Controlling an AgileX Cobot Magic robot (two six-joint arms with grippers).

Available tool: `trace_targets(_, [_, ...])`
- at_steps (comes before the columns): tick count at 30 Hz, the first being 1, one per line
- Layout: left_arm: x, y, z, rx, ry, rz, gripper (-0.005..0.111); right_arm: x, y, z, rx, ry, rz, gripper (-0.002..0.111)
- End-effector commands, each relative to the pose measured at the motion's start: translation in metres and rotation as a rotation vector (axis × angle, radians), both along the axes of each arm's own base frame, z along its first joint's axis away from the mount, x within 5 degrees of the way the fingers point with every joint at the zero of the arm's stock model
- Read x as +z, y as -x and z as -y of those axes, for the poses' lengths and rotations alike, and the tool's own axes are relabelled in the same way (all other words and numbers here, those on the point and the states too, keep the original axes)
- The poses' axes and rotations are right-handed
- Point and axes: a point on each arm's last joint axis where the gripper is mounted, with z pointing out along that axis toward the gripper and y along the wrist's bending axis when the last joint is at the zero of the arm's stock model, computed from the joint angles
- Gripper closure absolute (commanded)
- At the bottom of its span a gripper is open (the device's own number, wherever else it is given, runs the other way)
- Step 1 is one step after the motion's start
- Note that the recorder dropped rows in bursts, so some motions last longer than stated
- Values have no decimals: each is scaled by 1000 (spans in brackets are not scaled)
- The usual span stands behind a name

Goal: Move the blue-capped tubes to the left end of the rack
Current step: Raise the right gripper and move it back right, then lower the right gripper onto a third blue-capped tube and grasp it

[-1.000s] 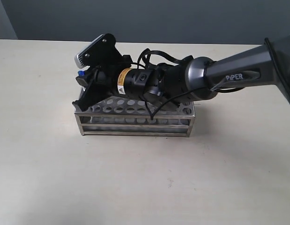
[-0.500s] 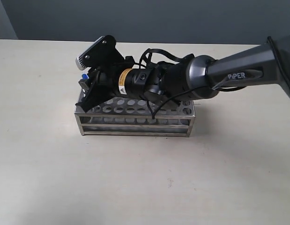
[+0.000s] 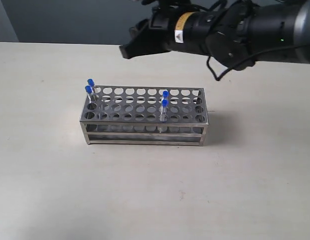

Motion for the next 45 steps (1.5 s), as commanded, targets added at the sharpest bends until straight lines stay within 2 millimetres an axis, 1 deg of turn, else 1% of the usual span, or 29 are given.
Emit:
trace_targets(1, [1, 0, 0, -4, -2, 9, 106, -14, 13, 30, -24, -23, -27, 78])
trace_targets(2, [1, 0, 0, -4, -2, 9, 106, -16, 18, 34, -22, -36, -28, 78])
trace_targets(4, [1, 0, 0, -4, -2, 9, 106, -30, 30, 43, -19, -51, -59, 78])
trace_targets(10, [1, 0, 0, -4, -2, 9, 106, -67, 52, 62, -62, -56, -175, 78])
trace_targets(13, [1, 0, 0, -4, -2, 9, 106, -74, 58, 66, -53, -64, -179, 78])
trace_targets(17, [1, 0, 0, -4, -2, 9, 106, -77, 59, 67, -59, -46, -193, 76])
trace_targets(21, [1, 0, 0, -4, -2, 9, 106, -79, 60, 68, -64, -26, -207, 60])
trace_targets(22, [1, 0, 0, -4, -2, 9, 106, -80, 60, 69, -69, -16, -215, 57])
trace_targets(24, [1, 0, 0, -4, -2, 9, 106, -82, 60, 70, -82, -4, -239, 60])
trace_targets(28, [1, 0, 0, -4, -2, 9, 106, -81, 62, 68, -90, -33, -262, 73])
trace_targets(29, [1, 0, 0, -4, -2, 9, 106, -81, 62, 67, -85, -40, -257, 74])
trace_targets(32, [1, 0, 0, -4, -2, 9, 106, -84, 61, 62, -67, -70, -240, 69])
trace_targets(35, [1, 0, 0, -4, -2, 9, 106, -96, 59, 61, -69, -48, -266, 65])
trace_targets(39, [1, 0, 0, -4, -2, 9, 106, -113, 57, 57, -63, -43, -285, 64])
trace_targets(45, [1, 0, 0, -4, -2, 9, 106, -123, 55, 54, -66, -66, -291, 65])
